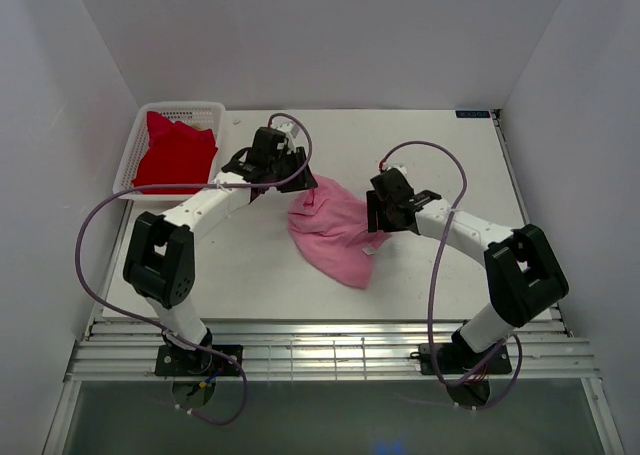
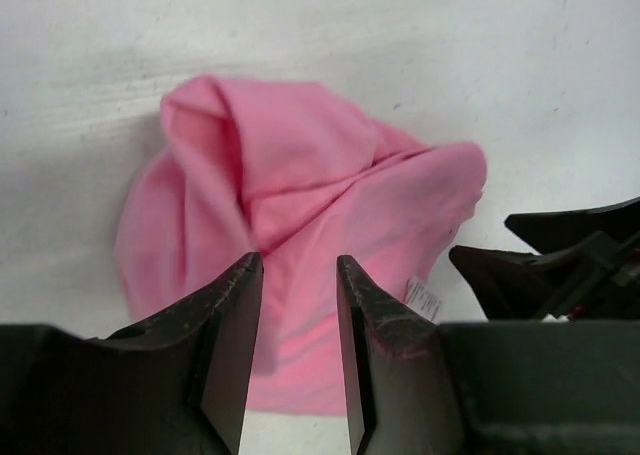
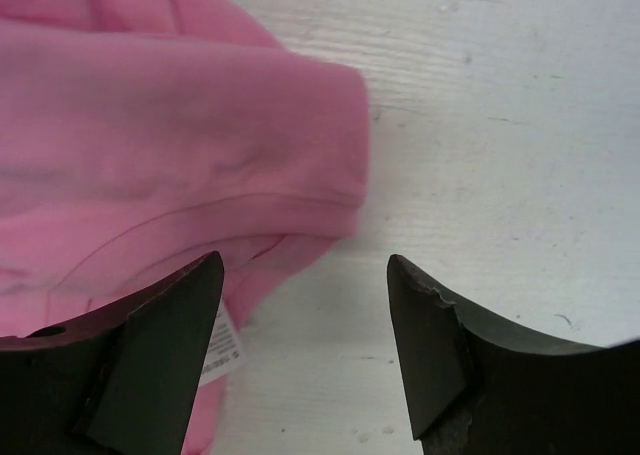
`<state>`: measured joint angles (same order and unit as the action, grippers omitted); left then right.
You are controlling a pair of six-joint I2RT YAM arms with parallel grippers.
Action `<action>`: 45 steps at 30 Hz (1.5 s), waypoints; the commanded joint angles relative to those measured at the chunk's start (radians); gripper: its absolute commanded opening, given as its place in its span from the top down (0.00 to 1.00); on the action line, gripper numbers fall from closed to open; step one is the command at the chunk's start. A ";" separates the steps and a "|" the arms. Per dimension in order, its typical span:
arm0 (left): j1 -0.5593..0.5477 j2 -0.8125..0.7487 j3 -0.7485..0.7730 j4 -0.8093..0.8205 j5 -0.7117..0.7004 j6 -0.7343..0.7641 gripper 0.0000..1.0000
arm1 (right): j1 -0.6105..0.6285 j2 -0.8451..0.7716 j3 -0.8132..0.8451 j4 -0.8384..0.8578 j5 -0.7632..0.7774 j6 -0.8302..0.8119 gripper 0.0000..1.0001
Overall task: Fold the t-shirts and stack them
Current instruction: Move the tshirt to the center of the board, then flatten out the tshirt
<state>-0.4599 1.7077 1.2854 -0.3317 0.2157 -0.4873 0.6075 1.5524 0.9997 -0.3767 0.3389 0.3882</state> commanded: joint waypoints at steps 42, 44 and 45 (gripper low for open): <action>0.024 0.388 0.937 -0.362 -0.507 0.069 1.00 | -0.388 0.156 0.715 -0.106 -0.273 -0.244 0.91; 0.044 0.351 0.925 -0.336 -0.507 0.023 1.00 | -0.425 0.155 0.834 -0.139 -0.276 -0.249 0.90; 0.050 0.299 0.902 -0.287 -0.506 0.021 1.00 | -0.433 0.149 0.864 -0.146 -0.290 -0.250 0.89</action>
<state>-0.4580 2.1067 2.1891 -0.6254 -0.2295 -0.4114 0.2077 1.7340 1.7454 -0.4614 0.0307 0.1707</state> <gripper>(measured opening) 0.022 0.105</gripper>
